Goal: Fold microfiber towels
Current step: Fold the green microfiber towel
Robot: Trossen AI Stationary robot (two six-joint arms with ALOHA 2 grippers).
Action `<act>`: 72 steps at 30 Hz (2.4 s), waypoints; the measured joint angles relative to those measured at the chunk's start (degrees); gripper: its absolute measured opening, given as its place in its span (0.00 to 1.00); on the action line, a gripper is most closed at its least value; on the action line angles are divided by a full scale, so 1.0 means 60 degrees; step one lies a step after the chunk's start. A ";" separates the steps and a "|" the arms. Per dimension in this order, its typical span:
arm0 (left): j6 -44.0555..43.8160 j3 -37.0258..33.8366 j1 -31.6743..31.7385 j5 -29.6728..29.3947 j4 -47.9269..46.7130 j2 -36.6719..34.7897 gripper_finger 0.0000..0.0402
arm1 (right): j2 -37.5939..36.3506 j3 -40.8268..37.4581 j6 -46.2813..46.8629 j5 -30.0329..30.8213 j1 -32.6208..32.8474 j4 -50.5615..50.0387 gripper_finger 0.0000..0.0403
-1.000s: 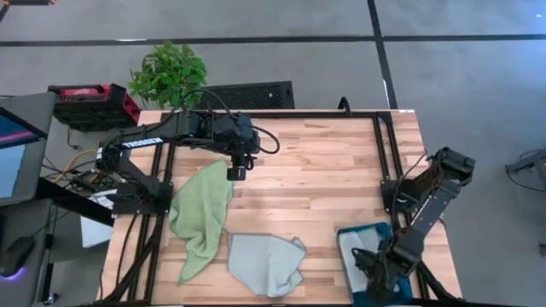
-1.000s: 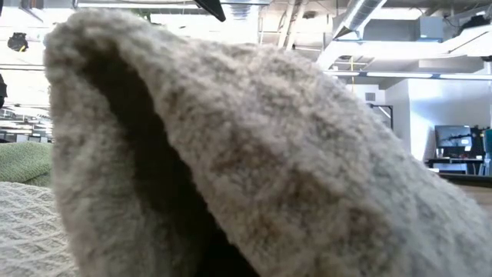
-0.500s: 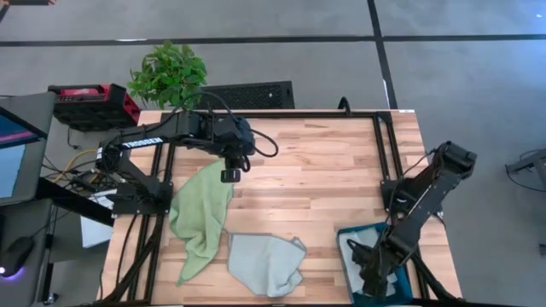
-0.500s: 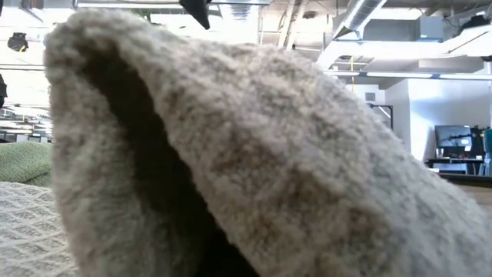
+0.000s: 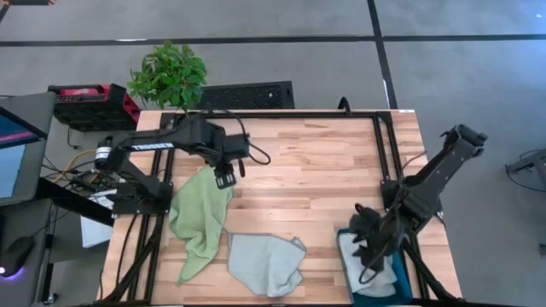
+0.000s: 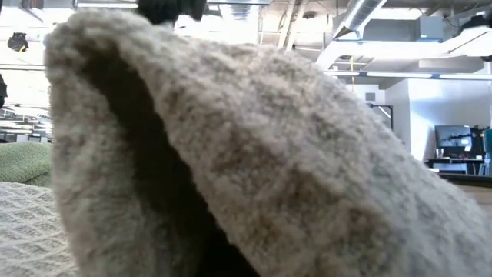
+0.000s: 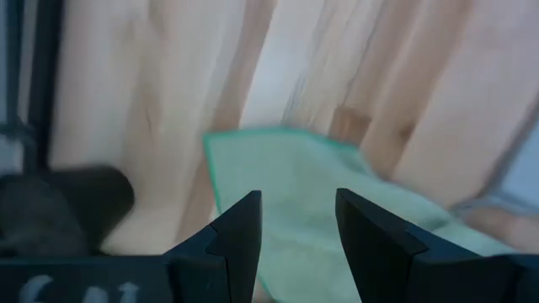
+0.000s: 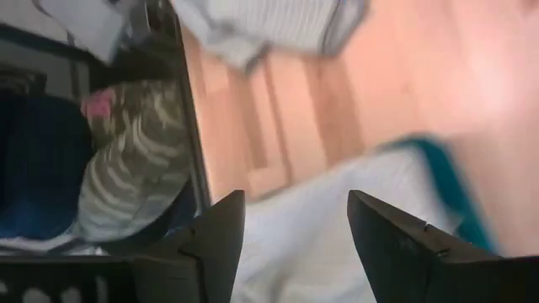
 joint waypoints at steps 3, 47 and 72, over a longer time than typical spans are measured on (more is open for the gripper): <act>-0.0161 -0.1298 0.0207 0.0217 0.0794 0.0005 0.36 | -0.0166 0.0000 -0.0845 0.0098 -0.0433 -0.0006 0.58; 0.0327 -0.7670 0.2151 0.0546 0.9880 0.0114 0.36 | -0.0287 0.0000 -0.6589 0.0842 -0.4211 0.0061 0.58; 0.1377 -0.4060 0.1565 -0.0742 0.5334 0.0836 0.36 | -0.0284 -0.0004 -0.6637 0.0838 -0.4259 0.0065 0.58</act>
